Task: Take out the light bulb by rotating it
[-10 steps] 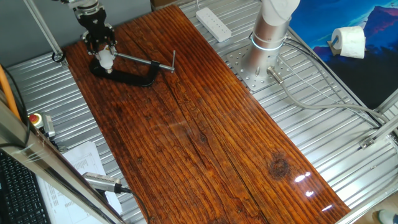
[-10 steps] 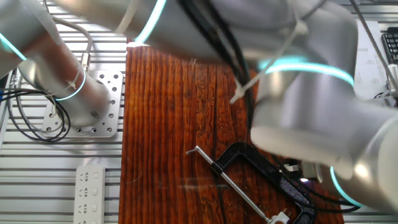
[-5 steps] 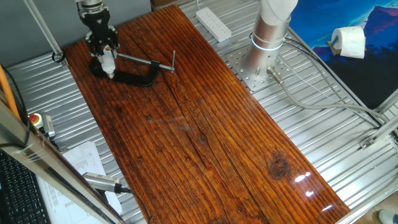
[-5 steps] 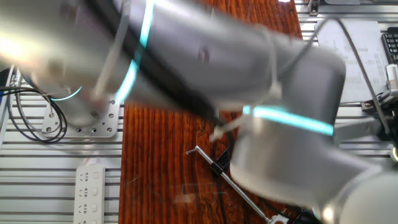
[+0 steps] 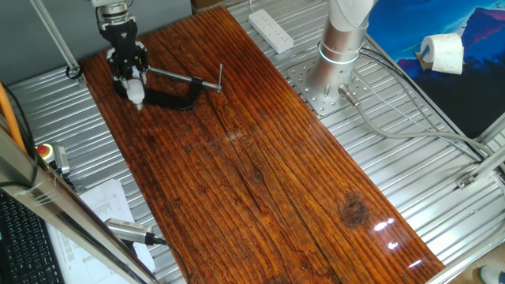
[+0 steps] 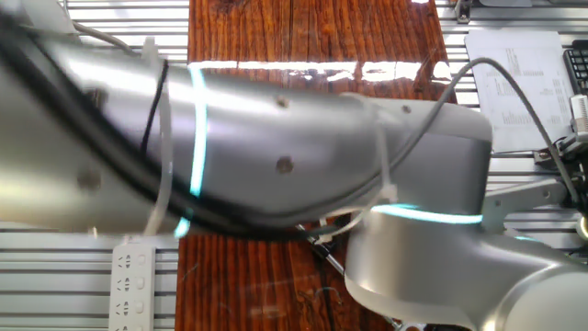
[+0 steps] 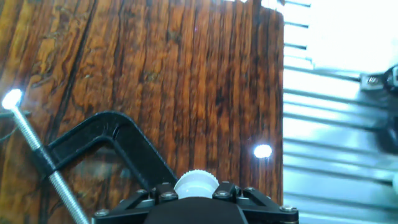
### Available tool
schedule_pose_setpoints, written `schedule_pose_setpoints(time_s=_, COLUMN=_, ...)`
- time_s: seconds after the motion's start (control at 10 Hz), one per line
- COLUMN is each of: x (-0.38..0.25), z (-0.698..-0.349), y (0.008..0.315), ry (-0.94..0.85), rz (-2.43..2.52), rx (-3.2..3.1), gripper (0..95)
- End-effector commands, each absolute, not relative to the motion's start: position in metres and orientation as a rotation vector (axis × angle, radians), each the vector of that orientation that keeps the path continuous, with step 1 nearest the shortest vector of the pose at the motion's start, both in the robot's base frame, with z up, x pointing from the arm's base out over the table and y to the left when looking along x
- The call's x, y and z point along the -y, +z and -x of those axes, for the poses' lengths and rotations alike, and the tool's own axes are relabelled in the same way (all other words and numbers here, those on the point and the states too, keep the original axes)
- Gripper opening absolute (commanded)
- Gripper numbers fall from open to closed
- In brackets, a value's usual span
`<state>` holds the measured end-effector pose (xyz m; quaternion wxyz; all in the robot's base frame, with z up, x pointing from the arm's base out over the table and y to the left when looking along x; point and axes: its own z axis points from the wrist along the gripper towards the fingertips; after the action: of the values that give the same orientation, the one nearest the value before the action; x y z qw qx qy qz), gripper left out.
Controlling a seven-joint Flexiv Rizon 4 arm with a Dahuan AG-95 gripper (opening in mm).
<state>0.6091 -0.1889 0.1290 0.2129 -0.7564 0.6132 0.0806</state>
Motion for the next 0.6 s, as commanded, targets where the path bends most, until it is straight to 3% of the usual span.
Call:
schedule_pose_setpoints(time_s=0.1, x=0.186, z=-0.611, y=0.129, ry=0.229, rz=2.087, rx=-1.695, gripper=0.0)
schedule_pose_setpoints(time_s=0.6, x=0.164, z=-0.624, y=0.128, ry=0.236, rz=2.08, rx=-1.673, gripper=0.0)
